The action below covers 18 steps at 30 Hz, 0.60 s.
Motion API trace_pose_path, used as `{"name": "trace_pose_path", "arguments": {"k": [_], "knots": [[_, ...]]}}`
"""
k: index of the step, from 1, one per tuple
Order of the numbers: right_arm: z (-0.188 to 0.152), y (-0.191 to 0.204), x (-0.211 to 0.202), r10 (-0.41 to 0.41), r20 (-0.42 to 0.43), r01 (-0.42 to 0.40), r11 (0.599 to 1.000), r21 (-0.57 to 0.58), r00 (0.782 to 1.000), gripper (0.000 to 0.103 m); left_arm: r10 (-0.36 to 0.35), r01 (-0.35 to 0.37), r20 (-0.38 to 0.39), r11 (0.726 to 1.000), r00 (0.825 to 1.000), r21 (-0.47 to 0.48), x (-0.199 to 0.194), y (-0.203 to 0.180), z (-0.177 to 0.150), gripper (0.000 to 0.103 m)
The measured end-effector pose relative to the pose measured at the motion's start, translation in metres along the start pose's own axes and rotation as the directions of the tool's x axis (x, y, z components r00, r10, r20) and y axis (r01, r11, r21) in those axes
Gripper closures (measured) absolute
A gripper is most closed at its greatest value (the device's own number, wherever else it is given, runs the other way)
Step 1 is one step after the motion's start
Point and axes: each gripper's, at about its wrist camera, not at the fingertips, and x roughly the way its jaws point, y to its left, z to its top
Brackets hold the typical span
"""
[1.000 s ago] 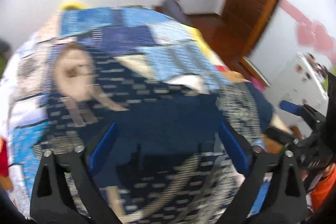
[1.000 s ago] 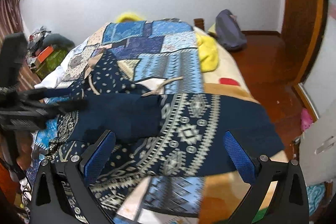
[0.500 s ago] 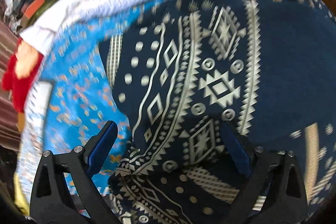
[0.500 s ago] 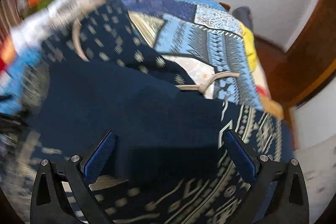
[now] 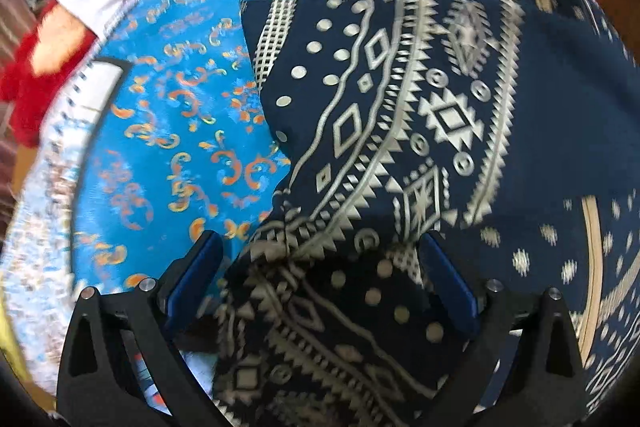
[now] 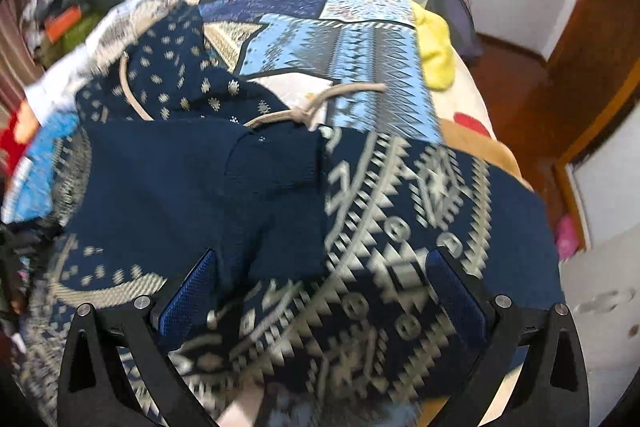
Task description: Fold large clothes
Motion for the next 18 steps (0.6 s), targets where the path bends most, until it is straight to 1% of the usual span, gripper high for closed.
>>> {"name": "trace_pose_path", "arguments": {"k": [2,6,9,11,12,14,15,17,18], "knots": [[-0.005,-0.014,-0.014,-0.035,0.017,0.035,0.999,0.029,0.999,0.000,0.009,-0.010,0.025,0.999,1.000,0.033,-0.018,-0.012,0.000,0.004],[-0.018,-0.055,-0.043,-0.043,0.058,0.037,0.994,0.099,0.997,0.000,-0.027,0.022,0.082,0.998,0.996,0.064,-0.050,-0.036,0.012,0.004],[-0.030,-0.099,-0.052,-0.045,0.062,0.031,0.977,0.209,0.997,0.000,-0.089,0.080,0.118,0.993,0.989,0.084,-0.068,-0.064,0.029,0.004],[-0.040,-0.130,-0.051,-0.018,0.052,0.002,0.952,0.307,0.998,0.000,-0.141,0.128,0.131,0.987,0.981,0.102,-0.073,-0.090,0.046,0.003],[-0.046,-0.149,-0.049,0.005,0.049,-0.023,0.929,0.369,0.999,0.000,-0.157,0.142,0.132,0.984,0.979,0.111,-0.074,-0.103,0.052,0.003],[-0.061,-0.180,-0.043,0.058,0.051,-0.076,0.867,0.493,0.997,0.000,-0.190,0.172,0.124,0.975,0.974,0.138,-0.072,-0.130,0.064,0.003],[-0.070,-0.196,-0.039,0.091,0.055,-0.107,0.821,0.561,0.994,0.000,-0.199,0.181,0.118,0.972,0.973,0.151,-0.071,-0.144,0.067,0.003],[-0.085,-0.220,-0.027,0.165,0.070,-0.170,0.733,0.659,0.984,0.000,-0.216,0.194,0.103,0.963,0.971,0.186,-0.067,-0.175,0.076,0.004],[-0.090,-0.227,-0.022,0.193,0.077,-0.193,0.703,0.684,0.978,0.000,-0.221,0.198,0.098,0.959,0.970,0.203,-0.064,-0.185,0.079,0.004]]}}
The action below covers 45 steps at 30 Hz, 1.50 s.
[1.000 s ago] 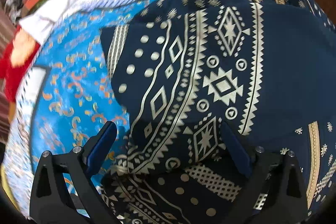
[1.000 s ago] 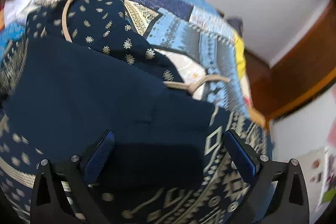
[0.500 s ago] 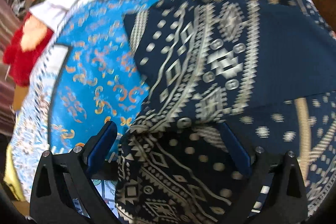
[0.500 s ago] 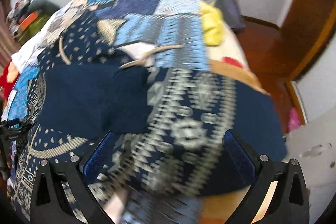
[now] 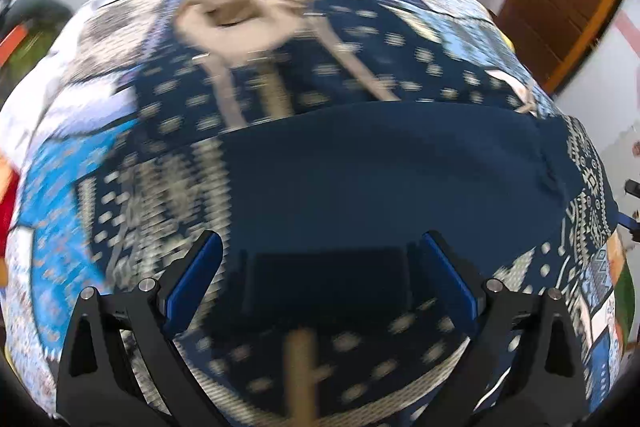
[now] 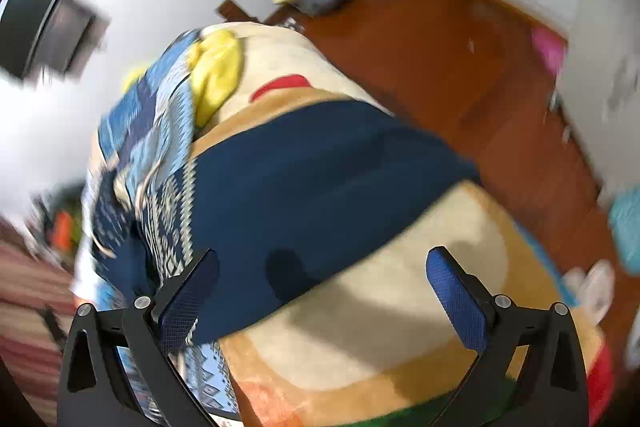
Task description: Fold large clothes
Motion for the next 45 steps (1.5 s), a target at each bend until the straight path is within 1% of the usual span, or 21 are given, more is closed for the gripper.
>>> {"name": "trace_pose_path", "arguments": {"k": [3,5,9,11,12,13,14,15,16,18,20,22,26,30,33,36,38,40,42,43,45], "knots": [[0.006,-0.020,0.012,0.038,-0.027,-0.035,0.997,0.071,0.999,0.002,-0.013,0.014,-0.007,0.999,1.000,0.049,0.014,-0.027,0.009,0.004],[0.009,-0.024,0.020,0.044,-0.029,-0.041,0.996,0.081,0.999,0.003,-0.023,0.024,-0.017,0.998,1.000,0.066,0.022,-0.040,0.014,0.004],[0.017,-0.020,0.032,0.026,0.003,-0.026,0.997,0.078,1.000,0.006,-0.042,0.044,-0.029,0.996,0.999,0.076,0.027,-0.057,0.017,0.004],[0.023,-0.018,0.039,0.006,0.036,-0.010,0.994,0.108,0.999,0.011,-0.042,0.044,-0.022,0.995,0.999,0.087,0.024,-0.059,0.017,0.004],[0.027,-0.017,0.041,0.002,0.047,-0.007,0.993,0.118,0.999,0.019,-0.036,0.038,-0.015,0.995,0.999,0.092,0.022,-0.058,0.018,0.004],[0.031,-0.015,0.043,-0.006,0.058,-0.001,0.993,0.118,0.998,0.035,-0.029,0.029,-0.008,0.995,1.000,0.097,0.019,-0.058,0.017,0.004],[0.034,-0.014,0.046,-0.016,0.064,0.009,0.993,0.115,0.998,0.044,-0.021,0.021,0.001,0.995,1.000,0.102,0.015,-0.056,0.015,0.004],[0.038,-0.012,0.047,-0.023,0.072,0.015,0.993,0.116,0.997,0.063,-0.019,0.018,0.006,0.994,1.000,0.103,0.011,-0.054,0.012,0.004],[0.040,-0.011,0.048,-0.019,0.077,0.010,0.993,0.115,0.997,0.078,-0.017,0.016,0.011,0.994,1.000,0.104,0.006,-0.051,0.010,0.004],[0.044,-0.005,0.047,-0.007,0.084,-0.003,0.993,0.116,0.996,0.092,-0.011,0.008,0.023,0.995,1.000,0.100,-0.003,-0.042,0.007,0.004],[0.045,0.010,0.039,0.003,0.103,-0.011,0.997,0.079,0.995,0.095,0.004,-0.008,0.044,0.995,0.999,0.095,-0.014,-0.034,0.004,0.004],[0.041,0.039,0.019,0.004,0.160,-0.001,1.000,-0.017,0.987,0.096,0.018,-0.024,0.075,0.996,0.997,0.083,-0.029,-0.024,0.003,0.004],[0.029,0.104,-0.023,0.101,0.227,-0.060,0.981,-0.183,0.969,0.096,0.023,-0.028,0.126,0.999,0.992,0.039,-0.057,-0.001,0.001,0.004],[0.006,0.189,-0.059,0.210,0.257,-0.112,0.930,-0.350,0.943,0.096,0.022,-0.021,0.187,1.000,0.982,-0.005,-0.090,0.024,-0.006,0.004],[-0.018,0.253,-0.067,0.302,0.219,-0.180,0.876,-0.448,0.928,0.096,0.032,-0.026,0.221,0.999,0.975,-0.027,-0.109,0.042,-0.013,0.004],[-0.048,0.310,-0.050,0.356,0.139,-0.240,0.823,-0.515,0.924,0.096,0.036,-0.026,0.233,0.999,0.972,-0.048,-0.126,0.064,-0.025,0.004],[-0.072,0.341,-0.027,0.356,0.080,-0.256,0.793,-0.552,0.931,0.096,0.049,-0.033,0.237,0.997,0.970,-0.071,-0.135,0.082,-0.036,0.004],[-0.100,0.368,0.010,0.325,0.002,-0.263,0.768,-0.583,0.946,0.096,0.068,-0.047,0.236,0.994,0.969,-0.095,-0.142,0.100,-0.050,0.004],[-0.126,0.384,0.046,0.280,-0.085,-0.274,0.754,-0.597,0.956,0.096,0.079,-0.052,0.225,0.991,0.971,-0.122,-0.144,0.118,-0.063,0.004],[-0.138,0.385,0.063,0.254,-0.122,-0.275,0.750,-0.601,0.960,0.096,0.083,-0.054,0.212,0.989,0.974,-0.137,-0.143,0.128,-0.071,0.004],[-0.161,0.384,0.102,0.169,-0.186,-0.249,0.748,-0.615,0.968,0.096,0.092,-0.063,0.184,0.986,0.979,-0.155,-0.139,0.140,-0.082,0.004]]}}
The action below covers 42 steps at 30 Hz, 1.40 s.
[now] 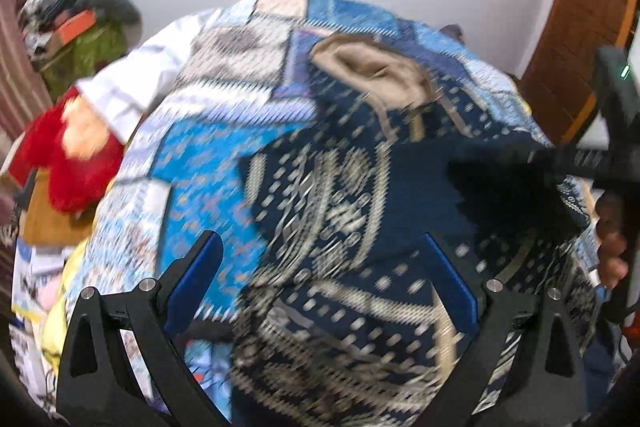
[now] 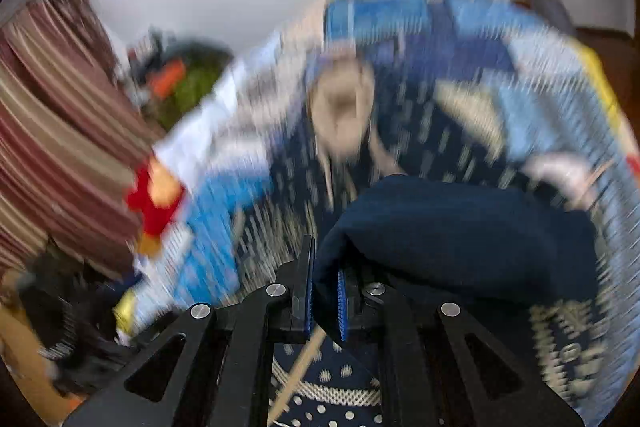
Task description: Fold large clothes
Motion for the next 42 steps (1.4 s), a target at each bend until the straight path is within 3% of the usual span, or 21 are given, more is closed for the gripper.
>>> {"name": "trace_pose_path", "arguments": {"k": [2,5,8,10,13,17,23,27,29,32,33,36,38,40,42], "knots": [[-0.016,-0.001,0.033,-0.045,-0.096,0.044,0.999,-0.017,0.994,0.096,0.018,-0.018,-0.029,1.000,0.999,-0.007,0.006,0.011,-0.009,0.004],[-0.040,-0.010,0.070,-0.120,-0.237,0.121,0.993,-0.011,0.964,0.095,0.035,-0.036,-0.065,0.999,0.997,-0.019,0.017,0.021,-0.020,0.004],[-0.049,-0.019,0.069,-0.090,-0.262,0.092,0.996,-0.005,0.961,0.095,0.019,-0.022,-0.093,0.999,0.996,-0.036,0.025,0.019,-0.024,0.004],[-0.051,-0.022,0.062,-0.074,-0.312,0.082,0.997,0.011,0.947,0.095,0.002,-0.006,-0.095,0.999,0.995,-0.036,0.027,0.012,-0.022,0.004],[-0.062,-0.027,0.041,-0.006,-0.347,0.021,0.999,0.040,0.938,0.095,-0.028,0.026,-0.090,0.999,0.996,-0.020,0.026,-0.005,-0.013,0.004],[-0.071,-0.023,-0.001,-0.007,-0.304,-0.002,1.000,-0.030,0.953,0.095,-0.074,0.078,-0.073,0.996,0.995,0.049,0.023,-0.047,0.004,0.004],[-0.066,-0.044,-0.079,-0.081,-0.117,0.070,0.993,-0.098,0.990,0.095,-0.158,0.175,-0.100,0.967,0.982,0.183,0.039,-0.132,0.030,0.003],[-0.059,-0.076,-0.114,-0.221,-0.006,0.219,0.971,-0.097,0.975,0.095,-0.184,0.221,-0.149,0.930,0.972,0.294,0.066,-0.194,0.035,0.003],[-0.057,-0.096,-0.123,-0.268,0.008,0.268,0.960,-0.076,0.963,0.095,-0.184,0.240,-0.185,0.907,0.965,0.347,0.085,-0.224,0.032,0.003],[-0.059,-0.125,-0.130,-0.293,0.000,0.293,0.956,-0.028,0.956,0.095,-0.119,0.199,-0.202,0.874,0.972,0.444,0.117,-0.261,0.024,0.006],[-0.059,-0.134,-0.130,-0.295,-0.007,0.295,0.955,-0.011,0.955,0.095,-0.091,0.174,-0.195,0.864,0.977,0.472,0.125,-0.269,0.021,0.014],[-0.061,-0.151,-0.125,-0.298,-0.027,0.299,0.954,0.015,0.954,0.095,-0.070,0.134,-0.146,0.856,0.987,0.499,0.136,-0.282,0.024,0.017],[-0.064,-0.156,-0.121,-0.303,-0.032,0.304,0.953,0.017,0.952,0.095,-0.083,0.140,-0.140,0.869,0.987,0.475,0.137,-0.283,0.033,0.033],[-0.065,-0.159,-0.116,-0.309,-0.036,0.309,0.951,0.015,0.950,0.095,-0.084,0.142,-0.144,0.879,0.986,0.455,0.137,-0.280,0.042,0.076],[-0.064,-0.158,-0.112,-0.312,-0.037,0.312,0.950,0.007,0.949,0.095,-0.057,0.107,-0.128,0.898,0.990,0.427,0.135,-0.271,0.053,0.096]]}}
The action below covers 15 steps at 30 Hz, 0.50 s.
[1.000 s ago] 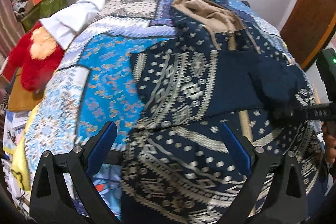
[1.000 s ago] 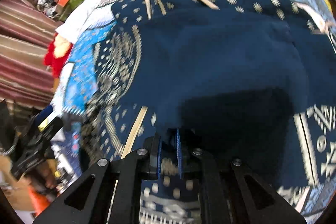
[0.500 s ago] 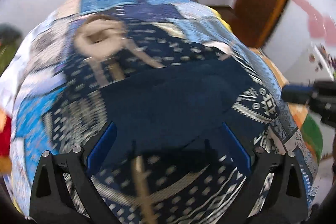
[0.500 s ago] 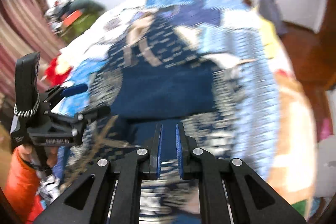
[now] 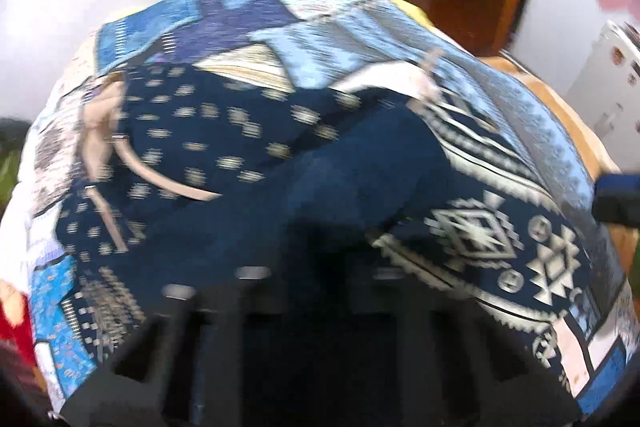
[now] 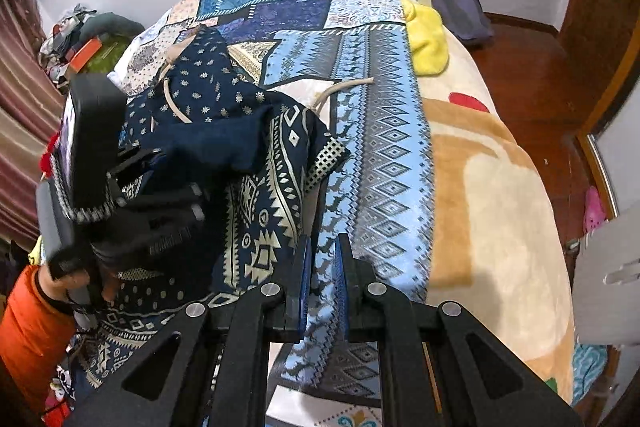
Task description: Fold large clothes
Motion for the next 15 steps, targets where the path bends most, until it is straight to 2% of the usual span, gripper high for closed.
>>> {"name": "trace_pose_path", "arguments": {"k": [3,8,12,15], "knots": [[0.006,0.012,0.002,0.001,0.019,-0.001,1.000,-0.021,1.000,0.095,-0.026,0.036,0.082,0.993,0.996,-0.115,-0.027,0.041,0.004,0.096],[0.023,0.049,0.005,-0.049,0.053,0.055,0.990,-0.132,0.997,0.095,0.084,-0.039,0.184,0.971,0.979,-0.236,-0.078,0.125,-0.006,0.097],[0.037,0.086,0.010,-0.068,0.102,0.091,0.968,-0.234,0.992,0.095,0.147,-0.096,0.149,0.947,0.978,-0.306,-0.082,0.179,-0.032,0.097],[0.044,0.105,0.031,-0.100,0.058,0.112,0.958,-0.266,0.993,0.095,0.160,-0.114,0.101,0.926,0.982,-0.360,-0.071,0.207,-0.062,0.097]]}}
